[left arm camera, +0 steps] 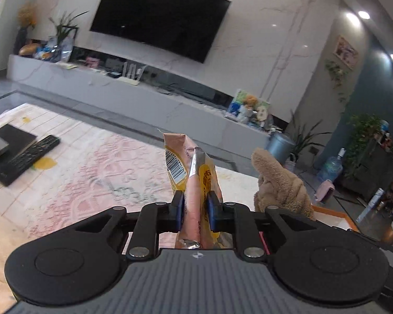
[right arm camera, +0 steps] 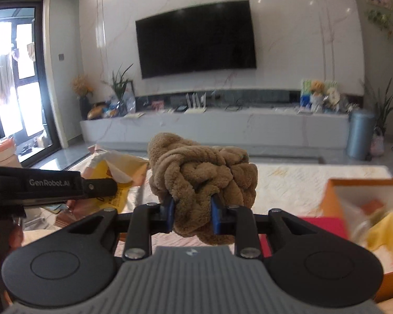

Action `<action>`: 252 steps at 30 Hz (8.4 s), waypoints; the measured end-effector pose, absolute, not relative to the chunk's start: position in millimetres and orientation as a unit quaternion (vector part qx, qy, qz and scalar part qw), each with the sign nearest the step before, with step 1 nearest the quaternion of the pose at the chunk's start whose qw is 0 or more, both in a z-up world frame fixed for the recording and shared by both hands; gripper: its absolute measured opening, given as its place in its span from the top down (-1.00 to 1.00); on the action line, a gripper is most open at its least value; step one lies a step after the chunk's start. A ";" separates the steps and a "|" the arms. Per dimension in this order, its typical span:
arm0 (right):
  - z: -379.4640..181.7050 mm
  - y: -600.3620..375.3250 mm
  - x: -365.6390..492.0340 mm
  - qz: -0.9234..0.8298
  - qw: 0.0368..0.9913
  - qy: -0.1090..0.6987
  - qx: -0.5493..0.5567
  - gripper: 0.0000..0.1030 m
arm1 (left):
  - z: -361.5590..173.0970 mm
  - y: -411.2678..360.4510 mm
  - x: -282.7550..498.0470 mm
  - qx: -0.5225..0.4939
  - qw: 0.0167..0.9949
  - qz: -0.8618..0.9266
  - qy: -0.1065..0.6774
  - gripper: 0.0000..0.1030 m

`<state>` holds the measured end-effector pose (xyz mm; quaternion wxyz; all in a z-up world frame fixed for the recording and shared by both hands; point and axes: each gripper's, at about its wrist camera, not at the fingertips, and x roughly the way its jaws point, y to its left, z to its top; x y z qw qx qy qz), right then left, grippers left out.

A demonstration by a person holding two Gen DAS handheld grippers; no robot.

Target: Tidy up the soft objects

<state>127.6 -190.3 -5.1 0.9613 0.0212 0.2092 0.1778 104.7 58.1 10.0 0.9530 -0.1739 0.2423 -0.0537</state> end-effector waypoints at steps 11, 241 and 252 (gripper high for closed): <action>27.4 -346.1 121.8 0.096 0.965 0.244 0.016 0.50 | 38.3 -62.7 136.5 -0.151 0.931 -0.222 0.248 0.61; -63.4 -333.2 -3.4 -0.076 0.974 0.205 0.059 -0.94 | -49.6 -108.1 41.8 0.012 0.973 -0.063 0.223 -0.89; -63.4 -333.2 -3.4 -0.076 0.974 0.205 0.058 -0.94 | -49.1 -108.9 40.8 0.010 0.973 -0.066 0.219 -0.89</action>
